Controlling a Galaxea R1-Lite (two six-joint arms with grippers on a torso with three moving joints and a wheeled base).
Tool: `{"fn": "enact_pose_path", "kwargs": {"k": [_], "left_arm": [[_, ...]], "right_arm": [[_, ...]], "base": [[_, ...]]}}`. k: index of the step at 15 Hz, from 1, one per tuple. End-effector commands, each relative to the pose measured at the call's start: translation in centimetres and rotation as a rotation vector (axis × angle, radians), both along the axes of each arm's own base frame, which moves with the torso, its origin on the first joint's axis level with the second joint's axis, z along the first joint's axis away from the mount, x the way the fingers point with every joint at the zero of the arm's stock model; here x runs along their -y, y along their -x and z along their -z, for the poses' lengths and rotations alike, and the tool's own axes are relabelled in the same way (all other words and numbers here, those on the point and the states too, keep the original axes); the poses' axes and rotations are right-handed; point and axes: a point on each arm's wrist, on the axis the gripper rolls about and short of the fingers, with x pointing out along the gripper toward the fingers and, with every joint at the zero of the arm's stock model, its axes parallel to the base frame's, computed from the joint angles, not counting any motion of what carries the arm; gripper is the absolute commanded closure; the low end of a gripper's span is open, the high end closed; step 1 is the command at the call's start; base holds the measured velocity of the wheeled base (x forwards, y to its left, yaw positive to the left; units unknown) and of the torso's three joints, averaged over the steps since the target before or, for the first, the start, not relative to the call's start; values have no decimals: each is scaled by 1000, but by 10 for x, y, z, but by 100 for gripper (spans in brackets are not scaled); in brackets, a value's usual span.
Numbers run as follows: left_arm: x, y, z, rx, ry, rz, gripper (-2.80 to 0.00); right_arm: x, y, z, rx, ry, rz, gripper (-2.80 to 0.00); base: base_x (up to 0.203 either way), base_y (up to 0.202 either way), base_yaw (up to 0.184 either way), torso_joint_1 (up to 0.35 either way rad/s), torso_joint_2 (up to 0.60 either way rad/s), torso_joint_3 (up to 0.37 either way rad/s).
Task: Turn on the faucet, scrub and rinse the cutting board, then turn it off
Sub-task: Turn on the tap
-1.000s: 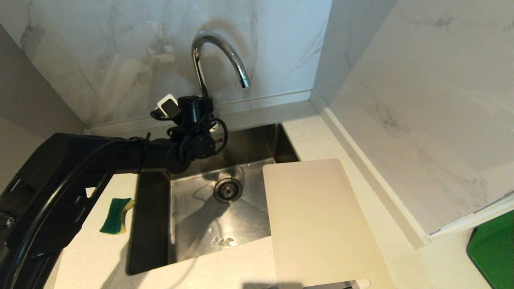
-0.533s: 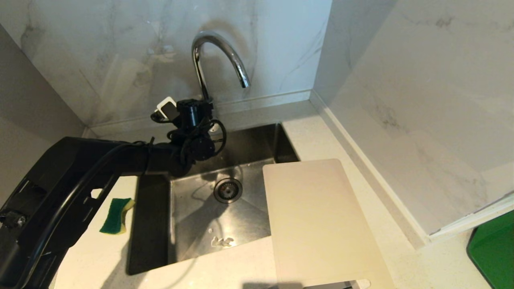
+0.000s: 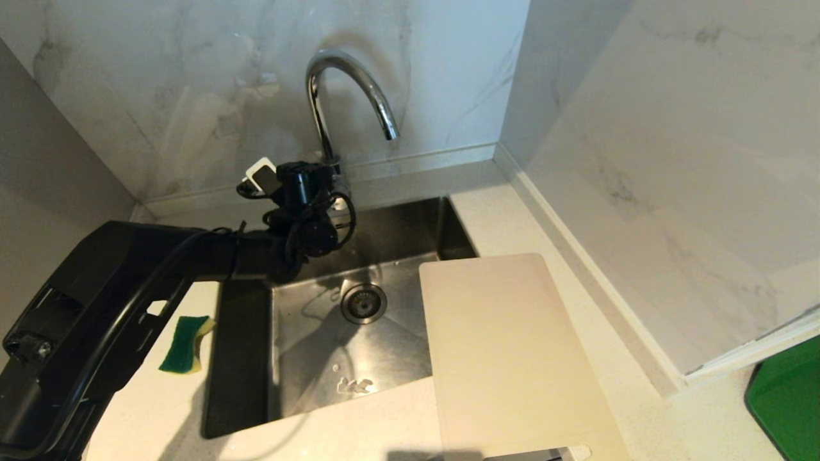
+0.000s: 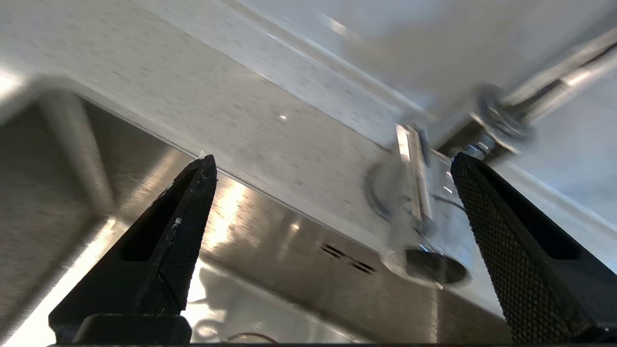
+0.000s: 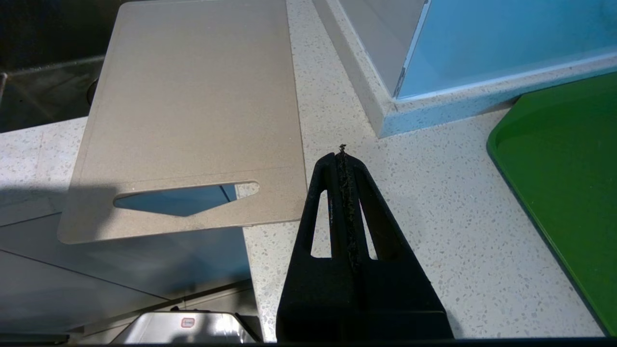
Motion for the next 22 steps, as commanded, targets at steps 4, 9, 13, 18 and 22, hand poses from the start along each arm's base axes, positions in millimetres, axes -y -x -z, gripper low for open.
{"fn": "enact_pose_path", "kwargs": {"k": [4,9,13,18,22], "left_arm": [[-3,-6,8,4,-2,-7,-280],[-11,-12,14,0,-8,-5,-280],[-17,-17,17,22,-25,5,-280],[-17,-19,22,2,-35,10,-280],[-17,-14,17,-45,-51,12,-280]], "right_arm": [[0,0,0,1,0,-1,0],[0,0,0,3,0,-1,0],[0,0,0,1,0,-1,0],[0,0,0,2,0,-1,0],[0,0,0,1,0,-1,0]], "base": [[0,0,0,0,0,0],[0,0,0,0,0,0],[0,0,0,0,0,0],[0,0,0,0,0,0],[0,0,0,0,0,0]]}}
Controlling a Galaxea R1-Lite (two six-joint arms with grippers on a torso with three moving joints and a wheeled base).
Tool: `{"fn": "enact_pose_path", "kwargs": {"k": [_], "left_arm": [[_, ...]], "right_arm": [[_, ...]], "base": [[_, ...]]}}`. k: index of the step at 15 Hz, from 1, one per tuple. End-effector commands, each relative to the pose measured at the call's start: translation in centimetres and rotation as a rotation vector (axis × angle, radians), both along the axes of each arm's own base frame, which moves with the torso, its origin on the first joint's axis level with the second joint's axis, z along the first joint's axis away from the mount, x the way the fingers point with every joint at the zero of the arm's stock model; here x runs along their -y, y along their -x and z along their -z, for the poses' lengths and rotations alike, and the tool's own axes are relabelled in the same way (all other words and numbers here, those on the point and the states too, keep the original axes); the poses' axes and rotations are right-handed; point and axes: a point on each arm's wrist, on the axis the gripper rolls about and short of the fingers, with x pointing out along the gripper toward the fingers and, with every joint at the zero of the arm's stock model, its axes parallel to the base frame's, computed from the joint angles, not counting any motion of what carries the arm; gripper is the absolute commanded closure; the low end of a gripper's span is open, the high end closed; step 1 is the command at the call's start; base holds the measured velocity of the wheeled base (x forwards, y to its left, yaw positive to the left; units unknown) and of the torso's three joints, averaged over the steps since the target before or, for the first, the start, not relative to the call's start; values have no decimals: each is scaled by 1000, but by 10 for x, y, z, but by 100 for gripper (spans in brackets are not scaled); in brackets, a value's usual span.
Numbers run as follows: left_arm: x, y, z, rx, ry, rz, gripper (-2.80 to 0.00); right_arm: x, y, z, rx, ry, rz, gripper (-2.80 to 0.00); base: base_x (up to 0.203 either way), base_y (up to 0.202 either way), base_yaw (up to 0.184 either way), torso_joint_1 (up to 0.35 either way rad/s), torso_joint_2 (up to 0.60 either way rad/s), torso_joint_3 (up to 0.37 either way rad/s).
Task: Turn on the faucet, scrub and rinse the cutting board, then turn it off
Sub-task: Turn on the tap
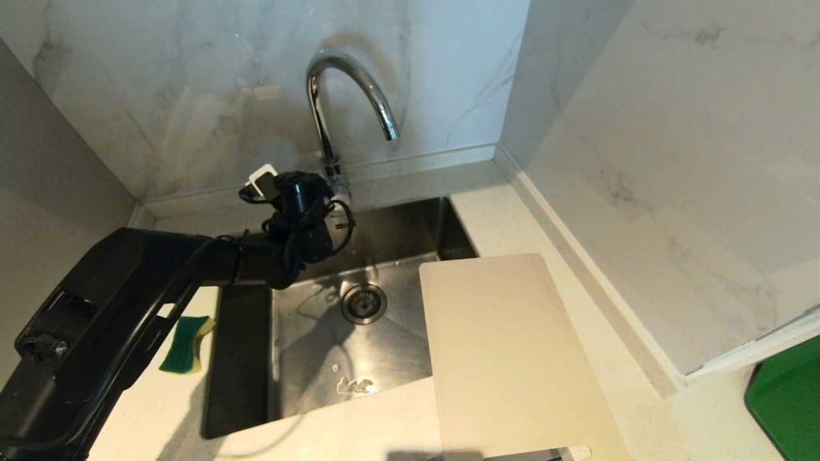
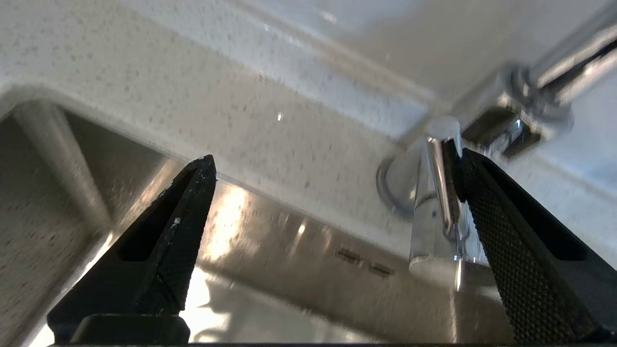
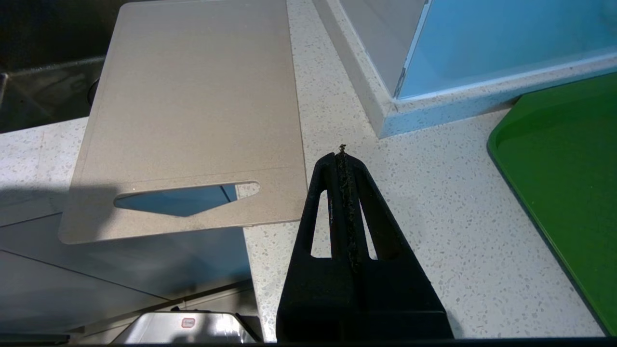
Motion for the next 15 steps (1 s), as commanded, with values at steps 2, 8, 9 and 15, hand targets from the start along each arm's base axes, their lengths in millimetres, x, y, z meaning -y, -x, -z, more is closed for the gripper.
{"fn": "enact_pose_path", "kwargs": {"k": [2,8,9,15], "left_arm": [[5,7,-3,-40,2,11,-280],[11,14,3,-132,47,76,-280],[11,15,2,-135,58,84,-280],[10,18,-9,-108,86,94,-280]], "right_arm": [[0,0,0,2,0,0,0],[0,0,0,1,0,0,0],[0,0,0,1,0,0,0],[0,0,0,2,0,0,0]], "base": [[0,0,0,0,0,0],[0,0,0,0,0,0],[0,0,0,0,0,0],[0,0,0,0,0,0]]}}
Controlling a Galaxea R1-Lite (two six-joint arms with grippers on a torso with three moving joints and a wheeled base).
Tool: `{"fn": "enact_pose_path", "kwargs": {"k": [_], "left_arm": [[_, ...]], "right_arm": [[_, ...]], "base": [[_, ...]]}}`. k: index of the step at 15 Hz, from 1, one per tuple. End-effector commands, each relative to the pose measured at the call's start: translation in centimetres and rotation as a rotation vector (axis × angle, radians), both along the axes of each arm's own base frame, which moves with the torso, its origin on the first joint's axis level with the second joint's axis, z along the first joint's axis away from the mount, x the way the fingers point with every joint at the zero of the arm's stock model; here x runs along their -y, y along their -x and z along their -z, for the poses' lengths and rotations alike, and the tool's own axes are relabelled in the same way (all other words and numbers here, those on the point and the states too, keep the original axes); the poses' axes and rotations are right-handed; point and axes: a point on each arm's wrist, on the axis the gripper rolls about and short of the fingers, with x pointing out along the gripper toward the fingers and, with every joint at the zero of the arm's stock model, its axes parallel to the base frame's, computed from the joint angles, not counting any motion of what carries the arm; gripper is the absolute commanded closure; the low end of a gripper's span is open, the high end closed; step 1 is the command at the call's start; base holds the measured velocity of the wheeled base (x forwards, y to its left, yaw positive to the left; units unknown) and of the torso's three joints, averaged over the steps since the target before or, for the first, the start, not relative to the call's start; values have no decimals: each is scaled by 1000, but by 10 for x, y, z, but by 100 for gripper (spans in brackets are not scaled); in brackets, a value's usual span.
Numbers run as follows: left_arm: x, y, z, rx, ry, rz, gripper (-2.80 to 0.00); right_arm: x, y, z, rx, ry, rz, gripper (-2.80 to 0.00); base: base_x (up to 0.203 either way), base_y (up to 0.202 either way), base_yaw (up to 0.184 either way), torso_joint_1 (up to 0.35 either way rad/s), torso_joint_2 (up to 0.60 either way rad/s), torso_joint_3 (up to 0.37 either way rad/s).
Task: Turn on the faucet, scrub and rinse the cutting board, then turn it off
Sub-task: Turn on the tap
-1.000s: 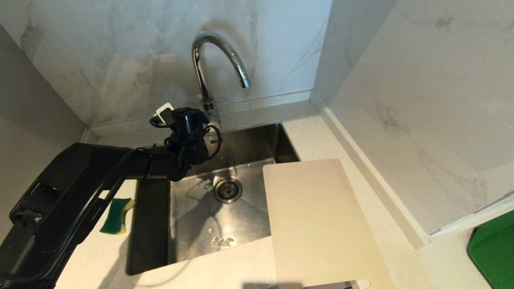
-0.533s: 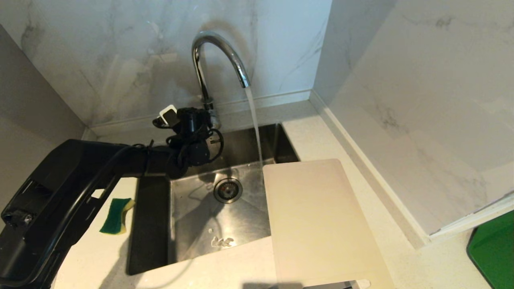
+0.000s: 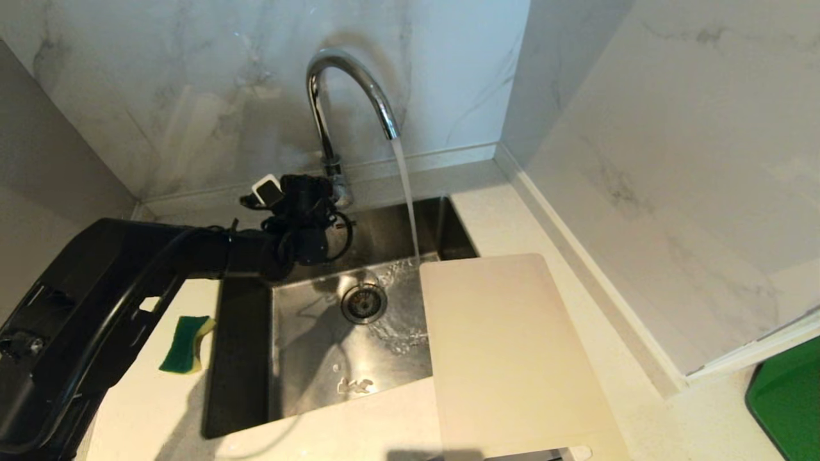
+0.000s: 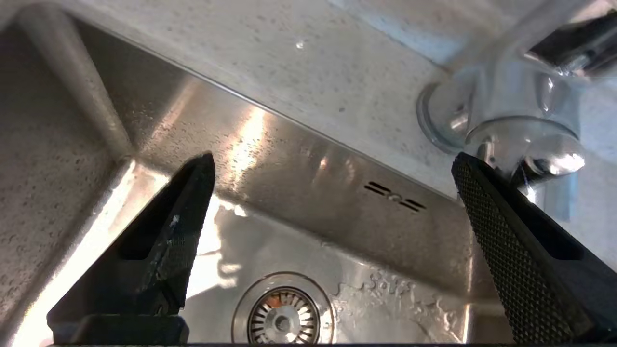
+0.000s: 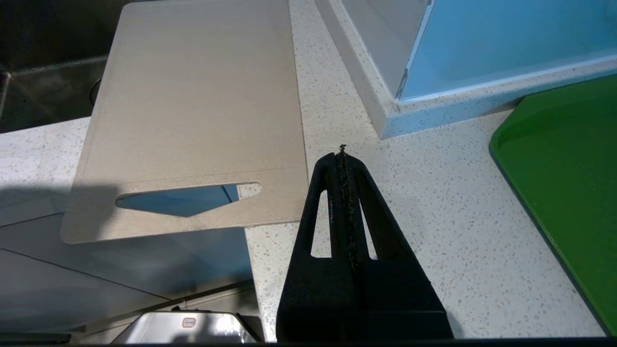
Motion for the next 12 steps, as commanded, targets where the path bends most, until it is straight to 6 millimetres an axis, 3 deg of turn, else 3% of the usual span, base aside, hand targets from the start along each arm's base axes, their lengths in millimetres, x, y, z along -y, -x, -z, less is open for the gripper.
{"fn": "enact_pose_path", "kwargs": {"k": [1,7,12], "left_arm": [[0,5,-16,47,45,8,-280],[-7,21,-40,61,73,51,-280],[-25,70,-88,25,91,244,-280]], "right_arm": [[0,0,0,-1,0,0,0],[0,0,0,1,0,0,0],[0,0,0,2,0,0,0]], "base": [[0,0,0,0,0,0],[0,0,0,0,0,0],[0,0,0,0,0,0]]}}
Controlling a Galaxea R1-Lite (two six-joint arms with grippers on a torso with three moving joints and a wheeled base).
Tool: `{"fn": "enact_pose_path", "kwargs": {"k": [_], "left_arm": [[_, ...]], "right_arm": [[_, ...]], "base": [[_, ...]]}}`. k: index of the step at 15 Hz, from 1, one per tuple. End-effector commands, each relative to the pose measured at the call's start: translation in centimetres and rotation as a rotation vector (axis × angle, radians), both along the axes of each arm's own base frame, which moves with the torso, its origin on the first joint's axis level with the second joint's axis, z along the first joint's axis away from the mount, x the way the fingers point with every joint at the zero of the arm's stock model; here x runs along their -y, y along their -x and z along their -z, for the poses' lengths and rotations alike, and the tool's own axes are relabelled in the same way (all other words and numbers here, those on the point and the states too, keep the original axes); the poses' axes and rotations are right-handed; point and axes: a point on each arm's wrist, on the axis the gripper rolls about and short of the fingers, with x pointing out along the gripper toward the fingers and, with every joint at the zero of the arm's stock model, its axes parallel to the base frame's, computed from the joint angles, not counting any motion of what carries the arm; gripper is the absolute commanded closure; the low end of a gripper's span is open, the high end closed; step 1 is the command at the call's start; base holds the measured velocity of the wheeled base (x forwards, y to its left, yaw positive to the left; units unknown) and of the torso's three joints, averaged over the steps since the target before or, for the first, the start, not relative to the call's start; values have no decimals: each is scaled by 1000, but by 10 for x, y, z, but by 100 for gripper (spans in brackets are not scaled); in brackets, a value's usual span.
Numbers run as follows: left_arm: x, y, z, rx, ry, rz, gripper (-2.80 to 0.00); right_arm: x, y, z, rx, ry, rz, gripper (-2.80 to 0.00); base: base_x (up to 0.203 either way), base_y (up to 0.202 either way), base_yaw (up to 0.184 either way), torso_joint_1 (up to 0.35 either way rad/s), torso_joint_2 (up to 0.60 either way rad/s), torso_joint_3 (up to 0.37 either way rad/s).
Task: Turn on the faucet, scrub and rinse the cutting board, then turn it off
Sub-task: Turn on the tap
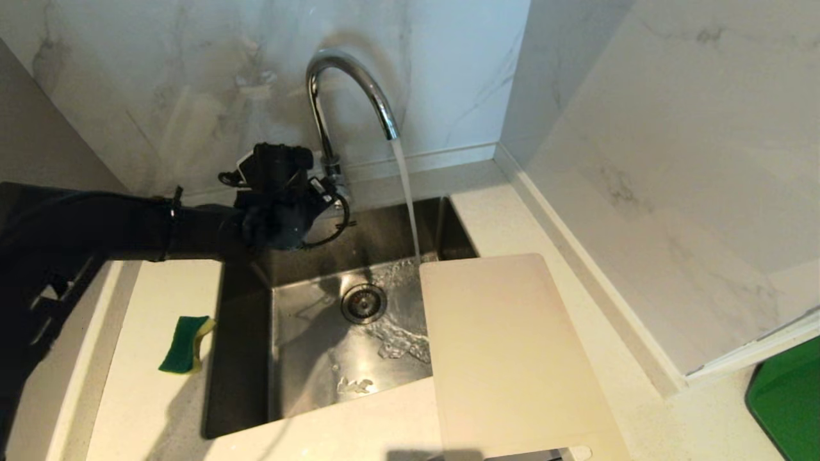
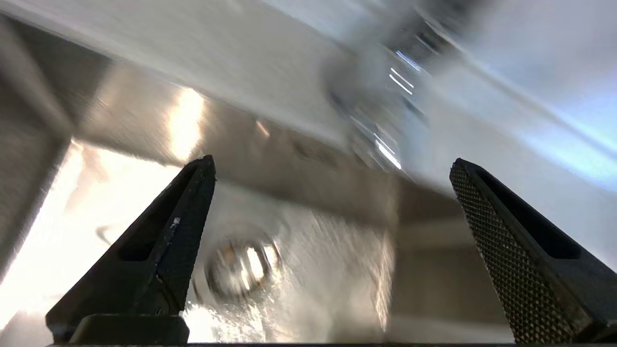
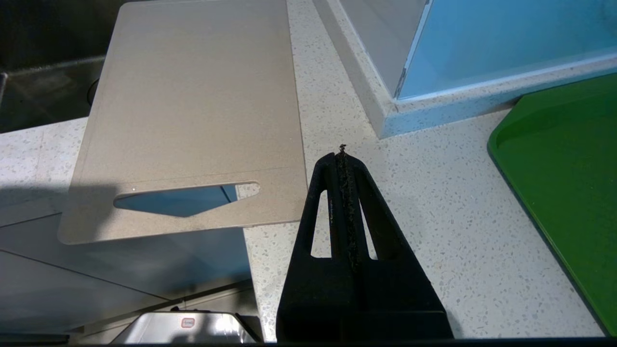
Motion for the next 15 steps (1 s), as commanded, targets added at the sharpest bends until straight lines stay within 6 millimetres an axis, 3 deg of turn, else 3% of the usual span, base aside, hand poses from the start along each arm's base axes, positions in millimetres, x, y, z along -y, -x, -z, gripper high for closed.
{"fn": "enact_pose_path", "kwargs": {"k": [1,3,6,11,12,15], "left_arm": [[-19,37,-45,15,26,99,-280],[-32,56,-56,-24,-5,172,-280],[-53,83,-58,-89,-165,265,-280],[-76,106,-63,-156,-289,313,-280],[-77,108,-62,-170,-295,316,0],[-75,111,-57,-187,-312,338,0]], "right_arm": [[0,0,0,2,0,0,0],[0,0,0,0,0,0,0],[0,0,0,1,0,0,0],[0,0,0,2,0,0,0],[0,0,0,-1,0,0,0],[0,0,0,2,0,0,0]], "base": [[0,0,0,0,0,0],[0,0,0,0,0,0],[0,0,0,0,0,0],[0,0,0,0,0,0],[0,0,0,0,0,0],[0,0,0,0,0,0]]}}
